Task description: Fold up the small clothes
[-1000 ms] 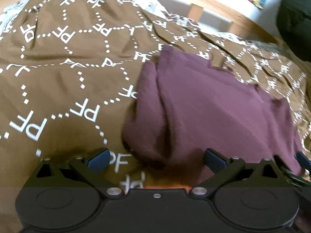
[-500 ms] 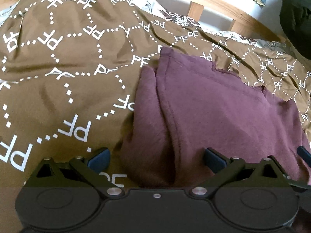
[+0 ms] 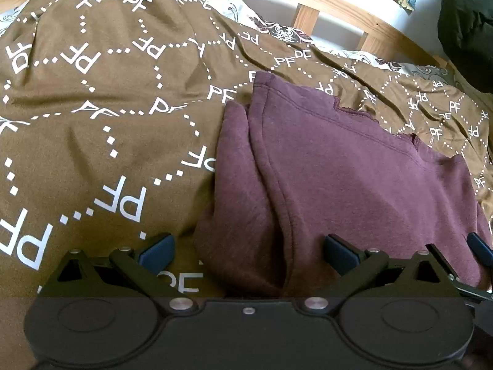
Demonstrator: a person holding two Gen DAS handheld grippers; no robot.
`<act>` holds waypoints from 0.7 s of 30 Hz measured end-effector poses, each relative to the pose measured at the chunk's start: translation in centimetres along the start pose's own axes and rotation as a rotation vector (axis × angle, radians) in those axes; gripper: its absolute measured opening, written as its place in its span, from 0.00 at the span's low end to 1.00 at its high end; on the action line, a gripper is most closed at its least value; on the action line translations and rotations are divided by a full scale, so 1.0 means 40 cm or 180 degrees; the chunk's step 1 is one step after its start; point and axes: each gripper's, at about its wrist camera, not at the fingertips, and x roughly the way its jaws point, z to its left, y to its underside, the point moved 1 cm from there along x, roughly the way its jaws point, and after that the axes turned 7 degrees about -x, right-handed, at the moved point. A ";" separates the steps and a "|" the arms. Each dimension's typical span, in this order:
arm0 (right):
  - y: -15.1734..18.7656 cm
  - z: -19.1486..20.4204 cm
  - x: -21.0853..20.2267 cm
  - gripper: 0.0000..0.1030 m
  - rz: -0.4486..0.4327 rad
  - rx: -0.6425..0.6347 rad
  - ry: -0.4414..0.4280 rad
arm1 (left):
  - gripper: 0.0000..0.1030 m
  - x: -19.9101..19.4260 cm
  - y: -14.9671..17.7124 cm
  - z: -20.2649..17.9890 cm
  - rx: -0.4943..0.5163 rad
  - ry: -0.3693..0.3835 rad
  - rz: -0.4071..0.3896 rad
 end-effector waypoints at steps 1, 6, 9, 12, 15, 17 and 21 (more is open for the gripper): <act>0.000 0.000 0.000 1.00 0.0000 0.0004 -0.0001 | 0.99 0.000 0.000 0.000 0.0001 0.0000 0.0000; 0.002 -0.002 0.001 1.00 -0.0002 0.0011 -0.0009 | 0.99 0.001 0.001 0.000 0.0000 0.0002 0.0001; 0.002 -0.001 0.000 1.00 -0.0002 0.0013 -0.0009 | 0.99 0.000 0.000 0.000 -0.0005 -0.0008 0.0019; 0.002 -0.002 0.001 1.00 -0.0001 0.0013 -0.0011 | 0.99 -0.002 -0.005 -0.004 -0.0046 -0.0050 0.0074; 0.002 -0.003 0.001 1.00 -0.0002 0.0014 -0.0013 | 0.99 -0.005 -0.011 -0.004 -0.0082 -0.0052 0.0099; 0.003 -0.004 0.001 1.00 -0.0006 0.0016 -0.0016 | 0.92 -0.011 -0.014 -0.002 -0.0112 -0.0047 0.0081; 0.003 -0.003 0.000 1.00 -0.0012 0.0037 -0.0017 | 0.78 -0.030 -0.016 -0.017 -0.0086 -0.0020 0.0078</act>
